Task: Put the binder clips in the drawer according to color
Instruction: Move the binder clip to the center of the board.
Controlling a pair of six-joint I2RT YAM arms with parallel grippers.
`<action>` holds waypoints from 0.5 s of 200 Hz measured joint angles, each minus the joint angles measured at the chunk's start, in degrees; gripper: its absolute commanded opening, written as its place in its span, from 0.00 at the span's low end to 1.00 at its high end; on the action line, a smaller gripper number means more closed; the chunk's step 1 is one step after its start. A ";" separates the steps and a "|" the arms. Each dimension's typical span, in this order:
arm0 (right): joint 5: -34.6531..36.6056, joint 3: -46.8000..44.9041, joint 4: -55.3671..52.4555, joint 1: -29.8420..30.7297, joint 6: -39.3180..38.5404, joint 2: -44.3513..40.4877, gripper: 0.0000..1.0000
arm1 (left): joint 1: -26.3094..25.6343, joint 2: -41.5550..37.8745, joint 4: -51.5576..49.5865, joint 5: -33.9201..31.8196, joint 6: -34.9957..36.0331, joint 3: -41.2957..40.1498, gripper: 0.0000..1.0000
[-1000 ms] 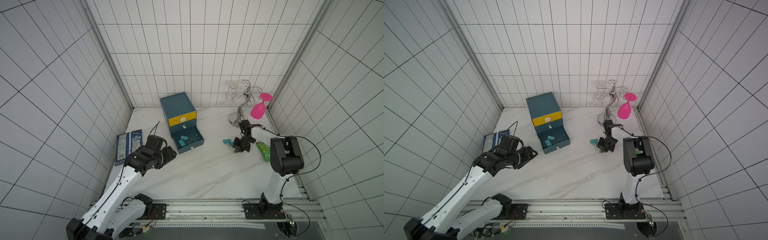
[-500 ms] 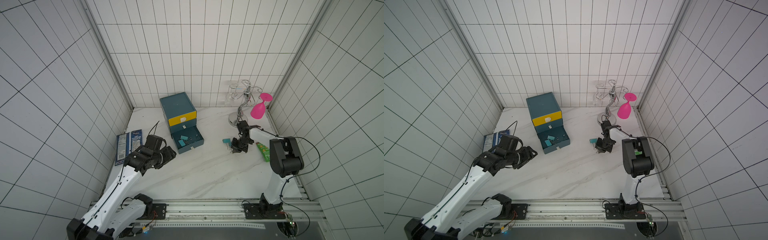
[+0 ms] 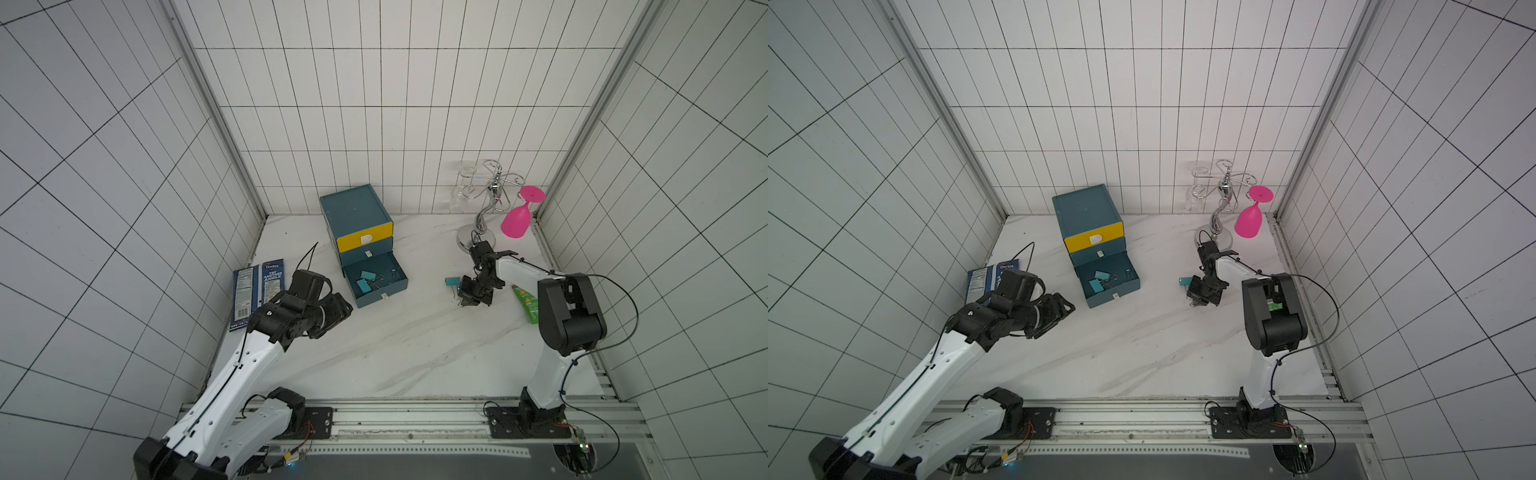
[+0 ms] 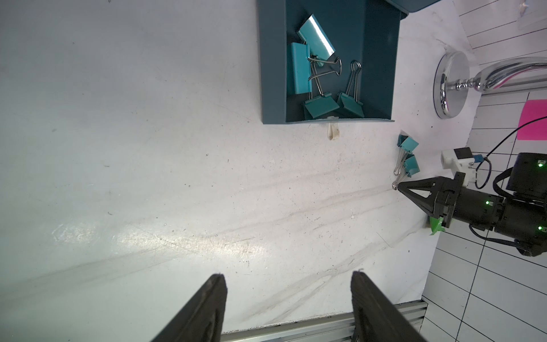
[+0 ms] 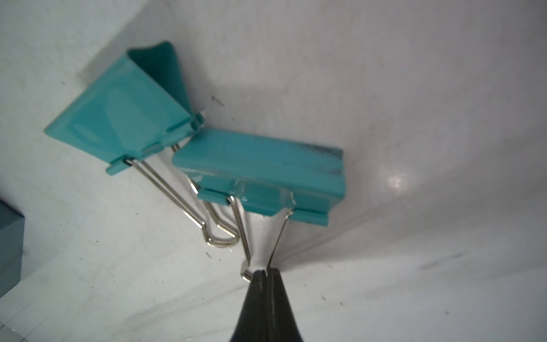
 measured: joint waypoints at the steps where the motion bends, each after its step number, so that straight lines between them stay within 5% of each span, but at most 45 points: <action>1: 0.00 0.00 0.02 0.00 0.02 0.00 0.00 | 0.00 -0.02 -0.02 0.00 0.00 0.00 0.70; 100: -0.39 1.64 0.68 1.57 0.96 -0.02 0.00 | 0.39 -1.46 -0.50 -0.02 0.02 0.00 0.70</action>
